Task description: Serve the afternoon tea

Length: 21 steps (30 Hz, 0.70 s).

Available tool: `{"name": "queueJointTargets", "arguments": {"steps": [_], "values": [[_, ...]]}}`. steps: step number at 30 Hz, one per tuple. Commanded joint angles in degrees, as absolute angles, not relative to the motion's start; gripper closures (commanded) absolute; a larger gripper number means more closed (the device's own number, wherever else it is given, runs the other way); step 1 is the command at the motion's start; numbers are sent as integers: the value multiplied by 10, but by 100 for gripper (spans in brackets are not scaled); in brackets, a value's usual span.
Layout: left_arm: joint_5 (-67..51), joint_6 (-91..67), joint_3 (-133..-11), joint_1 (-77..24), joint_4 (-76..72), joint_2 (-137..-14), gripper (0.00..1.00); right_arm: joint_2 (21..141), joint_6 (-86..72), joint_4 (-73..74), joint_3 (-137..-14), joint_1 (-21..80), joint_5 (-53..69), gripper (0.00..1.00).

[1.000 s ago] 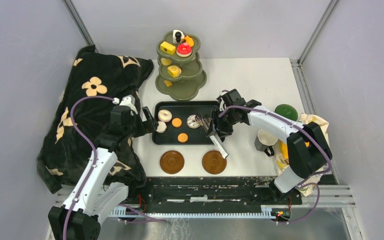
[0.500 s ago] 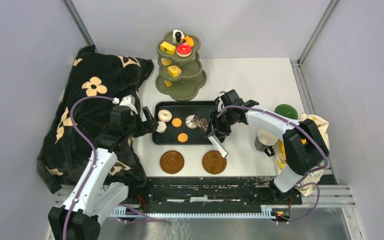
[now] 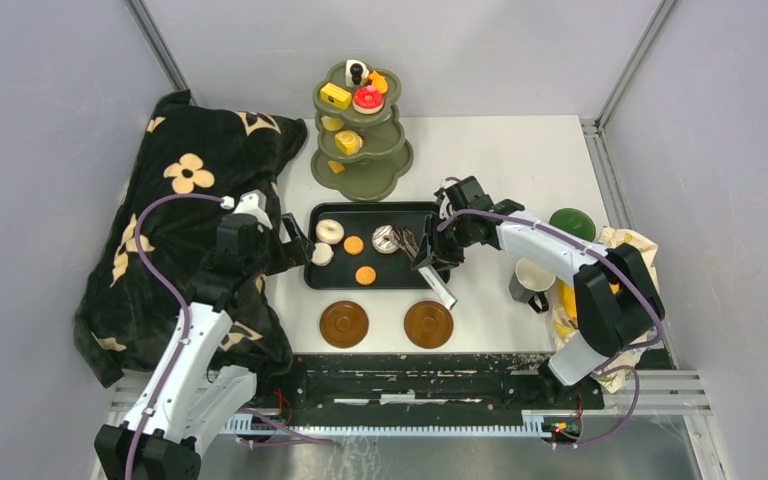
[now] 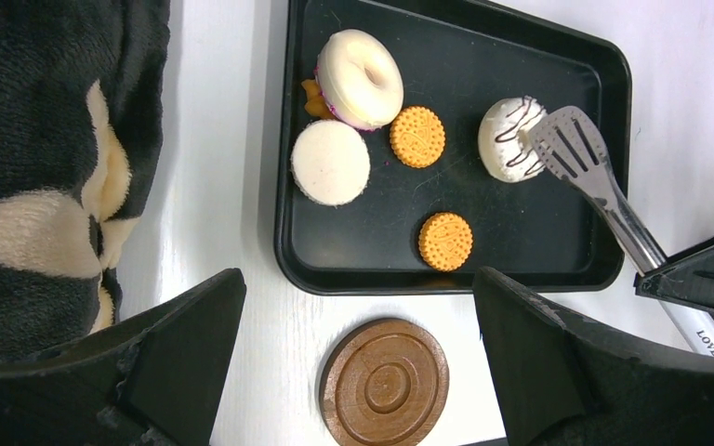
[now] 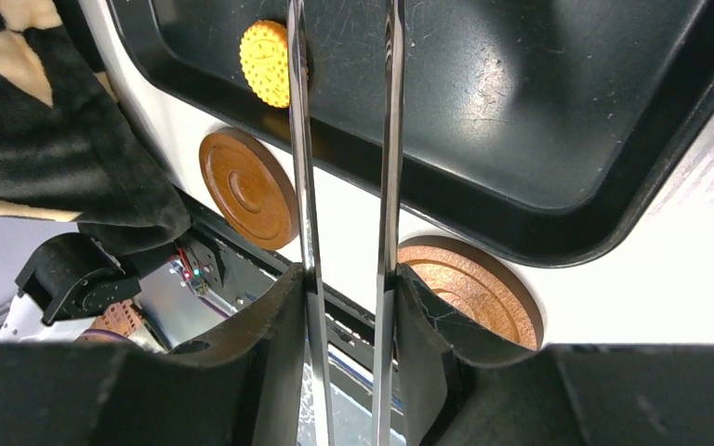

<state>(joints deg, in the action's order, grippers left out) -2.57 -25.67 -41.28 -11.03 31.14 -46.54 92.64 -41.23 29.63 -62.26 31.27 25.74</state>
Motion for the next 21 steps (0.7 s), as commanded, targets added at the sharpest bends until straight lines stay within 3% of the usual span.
{"name": "queueJointTargets", "arguments": {"steps": [1, 8, 21], "values": [[-17, -272, -415, -113, 295, -448, 1, 879, -424, 264, -621, 307, 254, 96], [-12, -277, -416, -113, 294, -435, 1, 839, -412, 286, -640, 293, 226, 99], [21, -264, -419, -113, 307, -398, 1, 876, -403, 263, -690, 233, 209, 99]]}}
